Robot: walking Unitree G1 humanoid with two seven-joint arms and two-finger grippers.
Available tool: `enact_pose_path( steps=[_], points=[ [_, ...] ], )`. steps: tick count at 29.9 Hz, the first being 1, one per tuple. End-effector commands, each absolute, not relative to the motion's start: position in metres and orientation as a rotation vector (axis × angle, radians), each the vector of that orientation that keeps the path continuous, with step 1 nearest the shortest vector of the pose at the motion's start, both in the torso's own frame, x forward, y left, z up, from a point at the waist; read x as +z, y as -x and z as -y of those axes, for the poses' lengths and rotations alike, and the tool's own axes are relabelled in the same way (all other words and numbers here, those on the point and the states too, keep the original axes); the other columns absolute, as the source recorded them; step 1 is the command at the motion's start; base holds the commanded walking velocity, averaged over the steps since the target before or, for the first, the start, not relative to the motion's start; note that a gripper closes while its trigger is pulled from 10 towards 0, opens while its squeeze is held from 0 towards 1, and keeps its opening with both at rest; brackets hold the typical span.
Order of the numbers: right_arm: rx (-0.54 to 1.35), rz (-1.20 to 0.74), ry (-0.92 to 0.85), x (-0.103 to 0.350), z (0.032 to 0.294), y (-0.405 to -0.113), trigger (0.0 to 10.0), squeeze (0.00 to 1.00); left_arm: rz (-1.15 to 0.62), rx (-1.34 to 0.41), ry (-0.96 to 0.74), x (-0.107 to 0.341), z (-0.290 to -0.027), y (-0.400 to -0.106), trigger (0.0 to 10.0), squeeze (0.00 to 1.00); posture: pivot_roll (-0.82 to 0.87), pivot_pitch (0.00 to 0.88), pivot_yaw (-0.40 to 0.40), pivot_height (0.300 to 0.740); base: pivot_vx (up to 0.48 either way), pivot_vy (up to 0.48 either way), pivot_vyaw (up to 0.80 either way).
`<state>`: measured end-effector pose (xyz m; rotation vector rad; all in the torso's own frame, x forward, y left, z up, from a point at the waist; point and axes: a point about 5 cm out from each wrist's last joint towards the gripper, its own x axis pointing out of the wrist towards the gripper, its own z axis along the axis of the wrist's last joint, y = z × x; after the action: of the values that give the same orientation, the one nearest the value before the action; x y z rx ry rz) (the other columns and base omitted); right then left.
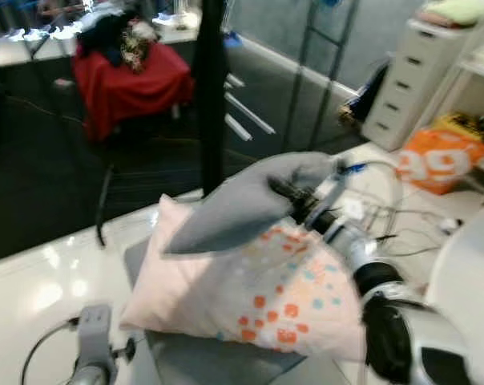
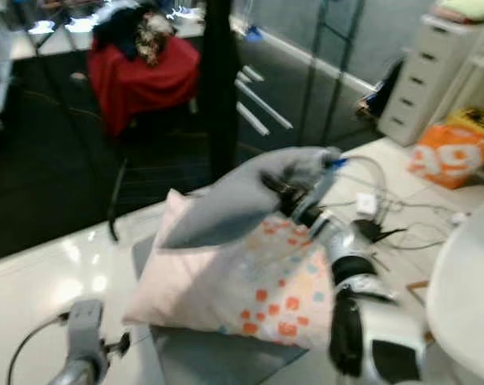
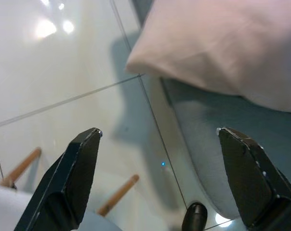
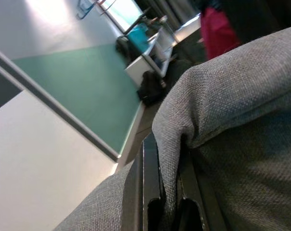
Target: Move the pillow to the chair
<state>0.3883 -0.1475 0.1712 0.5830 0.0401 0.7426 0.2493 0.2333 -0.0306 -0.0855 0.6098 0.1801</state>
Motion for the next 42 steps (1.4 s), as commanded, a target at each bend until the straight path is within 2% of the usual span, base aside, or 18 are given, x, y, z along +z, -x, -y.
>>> enact_pose_path(
  steps=[1,9,19,23,32,42],
  points=[
    [0.724,0.019,-0.554,0.180,0.149,-0.391,10.0,0.00,-0.619,0.186,0.080,-0.033,-0.235,-0.245,10.0,0.00,-0.07,0.081,-0.026,0.718,0.000,0.000,0.00],
    [0.698,-0.002,-0.548,0.174,0.148,-0.390,10.0,0.00,-0.614,0.197,0.087,-0.032,-0.236,-0.247,10.0,0.00,-0.07,0.113,-0.027,0.718,0.000,0.000,0.00],
    [0.676,-0.016,-0.539,0.169,0.149,-0.389,10.0,0.00,-0.638,0.202,0.100,-0.034,-0.236,-0.245,10.0,0.00,-0.07,0.111,-0.023,0.718,0.000,0.000,0.00],
    [0.659,-0.018,-0.537,0.168,0.152,-0.389,10.0,0.00,-0.638,0.195,0.091,-0.034,-0.235,-0.245,10.0,0.00,-0.07,0.115,-0.020,0.718,-0.424,0.000,0.00],
    [0.370,-0.119,-0.487,0.137,0.190,-0.383,10.0,0.00,-0.619,0.156,0.079,-0.033,-0.233,-0.245,10.0,0.00,-0.08,0.118,-0.021,0.718,0.000,0.000,0.00],
    [0.214,-0.146,-0.467,0.125,0.213,-0.377,10.0,0.00,-0.613,0.126,0.104,-0.033,-0.230,-0.246,10.0,0.00,-0.08,0.119,-0.019,0.718,0.000,-0.152,0.00]
  ],
)
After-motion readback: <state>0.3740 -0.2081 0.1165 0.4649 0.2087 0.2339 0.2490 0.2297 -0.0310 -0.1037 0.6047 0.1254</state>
